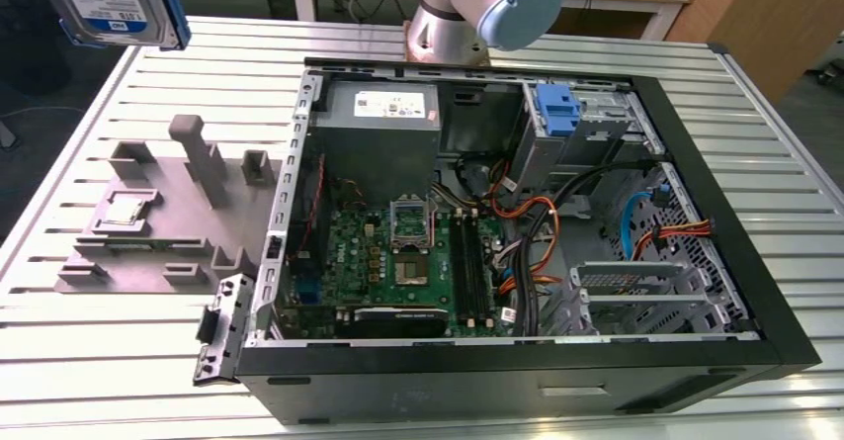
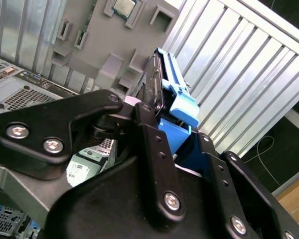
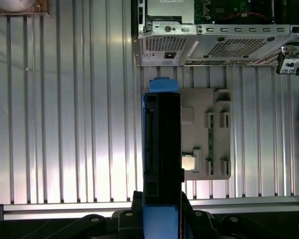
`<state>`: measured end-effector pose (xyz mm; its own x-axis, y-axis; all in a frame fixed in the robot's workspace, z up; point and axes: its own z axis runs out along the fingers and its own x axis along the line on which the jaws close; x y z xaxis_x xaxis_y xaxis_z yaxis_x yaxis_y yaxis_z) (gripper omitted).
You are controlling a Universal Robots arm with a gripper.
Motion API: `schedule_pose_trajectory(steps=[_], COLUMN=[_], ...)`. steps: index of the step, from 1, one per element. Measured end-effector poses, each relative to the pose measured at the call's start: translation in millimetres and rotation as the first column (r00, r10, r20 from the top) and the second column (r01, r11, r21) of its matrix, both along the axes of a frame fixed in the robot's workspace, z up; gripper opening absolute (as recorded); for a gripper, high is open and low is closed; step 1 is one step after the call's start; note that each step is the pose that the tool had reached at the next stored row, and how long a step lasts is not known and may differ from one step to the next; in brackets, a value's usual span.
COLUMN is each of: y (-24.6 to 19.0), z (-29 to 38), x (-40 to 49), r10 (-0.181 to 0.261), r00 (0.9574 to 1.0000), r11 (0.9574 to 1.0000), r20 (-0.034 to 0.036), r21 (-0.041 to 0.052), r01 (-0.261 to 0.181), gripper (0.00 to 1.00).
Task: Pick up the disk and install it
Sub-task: 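Pick up the disk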
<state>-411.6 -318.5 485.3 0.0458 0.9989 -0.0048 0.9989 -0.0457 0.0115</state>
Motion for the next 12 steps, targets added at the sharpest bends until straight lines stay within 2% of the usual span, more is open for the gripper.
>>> schedule_pose_trajectory(steps=[3, 7, 12], y=[0.0, 0.0, 0.0], z=[-0.1, 0.3, 9.3], x=[4.3, 5.0, 4.9], r10=[0.000, 0.000, 0.010], r00=[1.0000, 1.0000, 1.0000], r11=[1.0000, 1.0000, 0.9999], r20=[0.0001, -0.0002, -0.0006], r21=[0.0001, 0.0017, 0.0032], r01=[0.000, 0.000, -0.010], gripper=[0.37, 0.37, 0.37])
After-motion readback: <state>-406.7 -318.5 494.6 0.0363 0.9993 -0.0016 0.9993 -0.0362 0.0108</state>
